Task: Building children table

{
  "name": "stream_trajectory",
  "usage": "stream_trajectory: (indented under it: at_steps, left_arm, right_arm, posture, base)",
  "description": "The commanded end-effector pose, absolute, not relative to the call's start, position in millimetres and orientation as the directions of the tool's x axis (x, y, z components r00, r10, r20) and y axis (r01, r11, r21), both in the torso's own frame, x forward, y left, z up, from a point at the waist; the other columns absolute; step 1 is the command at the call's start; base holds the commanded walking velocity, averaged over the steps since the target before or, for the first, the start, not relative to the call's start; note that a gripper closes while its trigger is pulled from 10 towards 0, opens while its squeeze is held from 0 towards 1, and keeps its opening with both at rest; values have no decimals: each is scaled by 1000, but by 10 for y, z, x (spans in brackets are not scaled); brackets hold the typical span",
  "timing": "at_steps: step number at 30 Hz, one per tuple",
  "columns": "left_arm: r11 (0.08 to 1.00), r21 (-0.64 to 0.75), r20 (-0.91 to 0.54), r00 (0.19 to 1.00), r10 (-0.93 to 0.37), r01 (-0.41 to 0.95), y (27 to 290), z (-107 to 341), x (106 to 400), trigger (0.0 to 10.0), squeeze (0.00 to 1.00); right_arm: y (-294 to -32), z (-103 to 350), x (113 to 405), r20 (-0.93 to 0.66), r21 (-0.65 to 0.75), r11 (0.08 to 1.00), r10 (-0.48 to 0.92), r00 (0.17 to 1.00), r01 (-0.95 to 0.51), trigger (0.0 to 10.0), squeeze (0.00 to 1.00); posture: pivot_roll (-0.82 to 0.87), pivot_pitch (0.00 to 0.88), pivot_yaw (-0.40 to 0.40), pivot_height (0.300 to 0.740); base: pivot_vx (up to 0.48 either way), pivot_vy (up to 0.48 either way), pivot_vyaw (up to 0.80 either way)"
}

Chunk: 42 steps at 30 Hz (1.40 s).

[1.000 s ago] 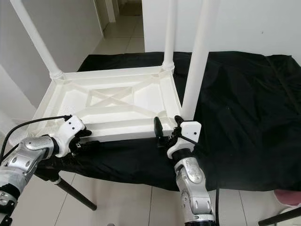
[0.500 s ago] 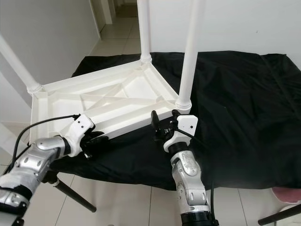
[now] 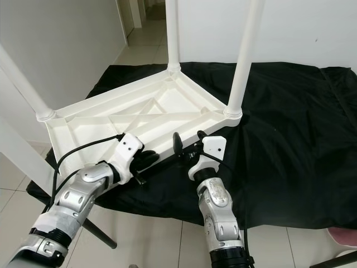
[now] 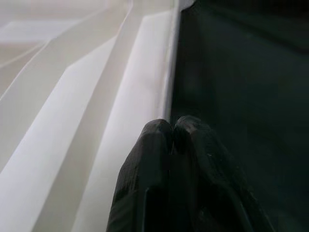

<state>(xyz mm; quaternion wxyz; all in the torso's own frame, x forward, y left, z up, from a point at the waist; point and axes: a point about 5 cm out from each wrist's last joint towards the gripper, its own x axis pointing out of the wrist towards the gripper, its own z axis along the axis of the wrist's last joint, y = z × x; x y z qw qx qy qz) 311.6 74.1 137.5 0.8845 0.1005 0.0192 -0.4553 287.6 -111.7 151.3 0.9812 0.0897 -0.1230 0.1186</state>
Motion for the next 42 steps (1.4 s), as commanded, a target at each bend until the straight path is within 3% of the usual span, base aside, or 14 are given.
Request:
stream_trajectory:
  at_steps: [1,12,13,21,22,23,24,27,28,33,39,42]
  left_arm:
    - [566,164,-137,587,-798,808,745,1357,3074,10000,0]
    - [555,148,-18,563,-826,819,805,1544,2728,10000,0]
    - [565,143,-12,572,-820,813,831,1553,2666,10000,1000]
    - [569,109,-30,575,-817,815,964,1558,2442,10000,1000]
    - [569,120,-55,578,-814,813,1042,1558,2346,10000,890]
    - [569,120,-55,578,-814,813,1042,1558,2346,10000,890]
    - [573,143,-79,586,-806,807,1123,1575,2242,10000,0]
    - [573,143,-79,586,-806,807,1123,1575,2242,10000,0]
    - [562,148,-92,578,-811,813,1271,1628,1990,10000,0]
    - [540,129,-108,553,-826,831,1381,1670,1784,10000,0]
    - [514,76,-236,516,-823,854,1606,1651,1516,10000,0]
    - [556,85,-315,552,-772,827,1830,1653,1469,10000,0]
  right_arm:
    - [-1104,1500,2886,261,143,956,212,942,-255,10000,0]
    - [-1109,1468,2916,251,119,955,237,939,-273,10000,0]
    - [-1105,1462,2926,248,115,954,244,938,-278,10000,0]
    - [-1083,1447,2966,239,102,949,267,934,-297,10000,0]
    - [-1088,1440,2986,236,96,949,271,933,-300,10000,0]
    - [-1088,1440,2986,236,96,949,271,933,-300,10000,0]
    - [-1094,1427,3015,230,88,949,275,934,-301,10000,0]
    - [-1094,1427,3015,230,88,949,275,934,-301,10000,0]
    - [-1075,1402,3086,215,70,945,299,930,-320,10000,0]
    - [-1051,1392,3140,207,59,941,315,926,-333,10000,0]
    - [-1020,1373,3205,198,63,940,318,927,-335,10000,0]
    - [-989,1356,3223,193,67,937,325,926,-343,10000,0]
  posture:
    - [-28,32,101,740]
    - [-4,27,62,740]
    - [11,26,45,740]
    - [35,24,21,740]
    - [60,21,3,740]
    - [60,21,3,740]
    - [80,16,-11,740]
    - [80,16,-11,740]
    - [138,11,-37,740]
    - [159,12,-43,740]
    - [202,14,-62,740]
    - [213,17,-66,740]
  base:
    - [0,0,0]
    - [0,0,0]
    - [0,0,0]
    - [0,0,0]
    - [0,0,0]
    - [0,0,0]
    - [0,0,0]
    - [0,0,0]
    - [0,0,0]
    - [0,0,0]
    - [0,0,0]
    - [0,0,0]
